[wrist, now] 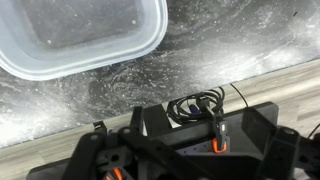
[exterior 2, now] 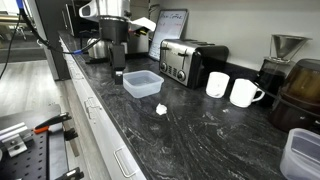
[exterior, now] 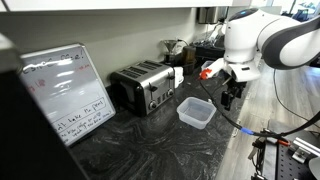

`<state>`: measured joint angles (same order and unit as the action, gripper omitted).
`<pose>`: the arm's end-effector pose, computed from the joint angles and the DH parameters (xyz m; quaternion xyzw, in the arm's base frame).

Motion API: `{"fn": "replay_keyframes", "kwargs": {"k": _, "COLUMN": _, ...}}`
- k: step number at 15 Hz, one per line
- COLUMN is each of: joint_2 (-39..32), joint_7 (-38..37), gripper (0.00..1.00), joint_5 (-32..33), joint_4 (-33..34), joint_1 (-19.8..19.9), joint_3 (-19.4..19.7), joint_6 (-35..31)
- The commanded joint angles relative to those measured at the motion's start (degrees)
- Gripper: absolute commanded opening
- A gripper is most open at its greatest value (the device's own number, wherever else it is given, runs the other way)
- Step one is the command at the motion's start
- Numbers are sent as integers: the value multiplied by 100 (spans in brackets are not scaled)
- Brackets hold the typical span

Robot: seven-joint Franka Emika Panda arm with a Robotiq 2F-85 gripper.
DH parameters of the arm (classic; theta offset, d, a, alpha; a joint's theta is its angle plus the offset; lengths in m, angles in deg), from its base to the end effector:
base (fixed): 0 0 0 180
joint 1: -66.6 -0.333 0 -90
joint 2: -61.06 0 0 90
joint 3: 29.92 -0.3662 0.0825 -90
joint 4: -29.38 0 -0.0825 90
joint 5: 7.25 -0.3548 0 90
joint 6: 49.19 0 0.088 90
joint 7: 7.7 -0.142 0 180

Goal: Pick the pen and place it in the bowl on the right, slide the bowl on the left to the right and then move the white cup to the left

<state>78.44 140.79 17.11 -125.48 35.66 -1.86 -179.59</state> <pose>0.3443 0.0019 0.3380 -0.0842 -0.9910 0.0968 0.0385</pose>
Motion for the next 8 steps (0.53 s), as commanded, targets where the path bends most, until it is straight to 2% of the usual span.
{"fn": "replay_keyframes", "kwargs": {"k": 1, "joint_2": 169, "joint_7": 41, "gripper": 100, "joint_5": 58, "joint_4": -50, "joint_1": -599, "joint_3": 368, "joint_6": 149}}
{"fn": "replay_keyframes", "kwargs": {"k": 3, "joint_2": 450, "joint_7": 72, "gripper": 100, "joint_5": 301, "joint_4": -169, "joint_1": -1334, "joint_3": 689, "joint_6": 279}}
{"fn": "replay_keyframes", "kwargs": {"k": 4, "joint_2": 587, "joint_7": 62, "gripper": 100, "joint_5": 458, "joint_4": -180, "joint_1": -1806, "joint_3": 1000, "joint_6": 406}}
{"fn": "replay_keyframes", "kwargs": {"k": 6, "joint_2": 1084, "joint_7": 40, "gripper": 100, "joint_5": 934, "joint_4": -224, "joint_1": -2744, "joint_3": 1735, "joint_6": 743}}
{"fn": "replay_keyframes", "kwargs": {"k": 7, "joint_2": 926, "joint_7": 111, "gripper": 100, "joint_5": 1109, "joint_4": 124, "joint_1": -3179, "joint_3": 2272, "joint_6": 786}}
{"fn": "replay_keyframes", "kwargs": {"k": 8, "joint_2": 588, "joint_7": 343, "gripper": 100, "joint_5": 837, "joint_4": 393, "joint_1": -2600, "joint_3": 1984, "joint_6": 630}}
